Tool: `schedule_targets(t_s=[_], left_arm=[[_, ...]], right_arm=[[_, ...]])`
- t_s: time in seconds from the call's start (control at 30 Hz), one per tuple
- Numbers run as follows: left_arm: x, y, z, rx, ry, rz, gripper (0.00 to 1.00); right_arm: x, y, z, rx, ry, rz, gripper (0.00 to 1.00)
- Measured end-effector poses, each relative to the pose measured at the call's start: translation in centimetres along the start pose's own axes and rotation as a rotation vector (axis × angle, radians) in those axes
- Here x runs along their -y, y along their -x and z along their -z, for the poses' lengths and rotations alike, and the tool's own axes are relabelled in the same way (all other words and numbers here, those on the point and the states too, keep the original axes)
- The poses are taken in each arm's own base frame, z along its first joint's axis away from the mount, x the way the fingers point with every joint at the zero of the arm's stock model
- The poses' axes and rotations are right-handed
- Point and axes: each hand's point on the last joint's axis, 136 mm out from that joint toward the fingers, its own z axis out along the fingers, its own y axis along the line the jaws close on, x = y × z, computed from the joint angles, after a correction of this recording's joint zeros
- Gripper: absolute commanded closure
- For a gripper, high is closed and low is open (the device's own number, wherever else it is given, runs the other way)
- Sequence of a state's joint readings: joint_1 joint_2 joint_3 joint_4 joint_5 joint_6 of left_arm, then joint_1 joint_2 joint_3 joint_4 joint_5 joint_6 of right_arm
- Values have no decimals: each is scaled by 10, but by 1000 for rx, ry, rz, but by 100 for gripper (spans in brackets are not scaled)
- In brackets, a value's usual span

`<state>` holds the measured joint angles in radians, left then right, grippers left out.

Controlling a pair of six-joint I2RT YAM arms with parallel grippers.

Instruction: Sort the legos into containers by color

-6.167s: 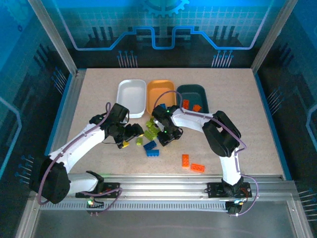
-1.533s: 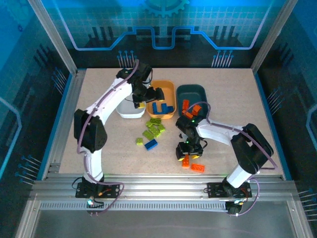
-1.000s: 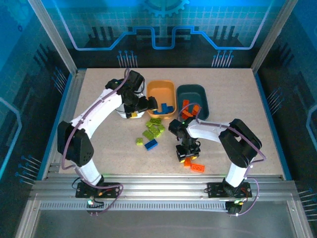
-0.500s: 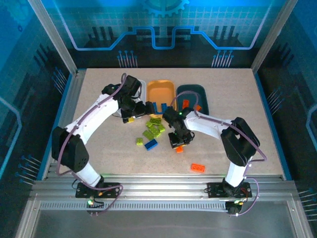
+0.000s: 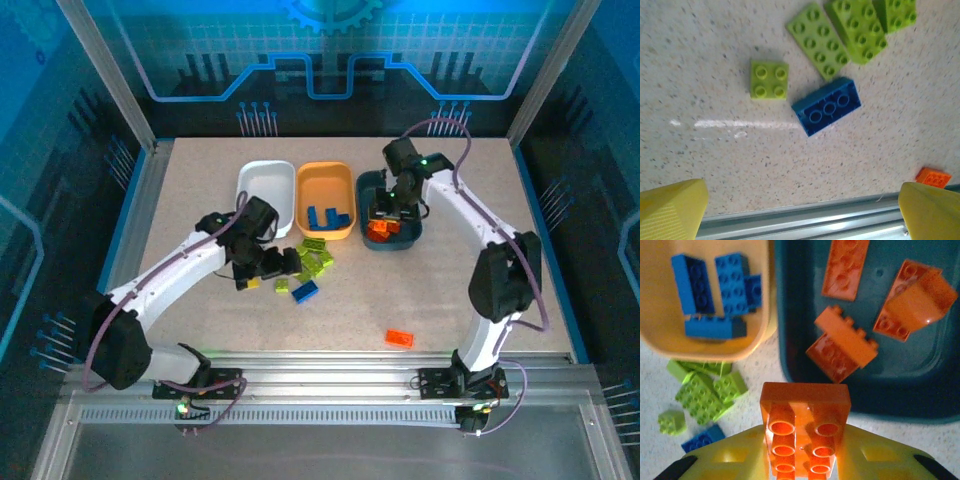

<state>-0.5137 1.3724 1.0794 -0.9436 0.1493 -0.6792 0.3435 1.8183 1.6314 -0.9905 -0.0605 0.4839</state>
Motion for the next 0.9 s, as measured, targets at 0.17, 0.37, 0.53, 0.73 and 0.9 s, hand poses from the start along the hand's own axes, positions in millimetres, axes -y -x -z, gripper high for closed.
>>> schedule_targets(t_s=[0.17, 0.37, 0.53, 0.73, 0.9], left_arm=[[11, -26, -14, -50, 21, -65, 1], [11, -37, -33, -94, 81, -104, 1], [9, -33, -44, -114, 118, -101, 1], [22, -19, -60, -125, 138, -137, 4], [27, -8, -76, -137, 169, -202, 6]], right_arm=[[21, 23, -44, -65, -25, -47, 62], [31, 30, -60, -97, -33, -56, 45], [30, 33, -48, -74, -22, -48, 35], [28, 0, -6, -39, 22, -53, 33], [28, -45, 27, -19, 65, -56, 33]])
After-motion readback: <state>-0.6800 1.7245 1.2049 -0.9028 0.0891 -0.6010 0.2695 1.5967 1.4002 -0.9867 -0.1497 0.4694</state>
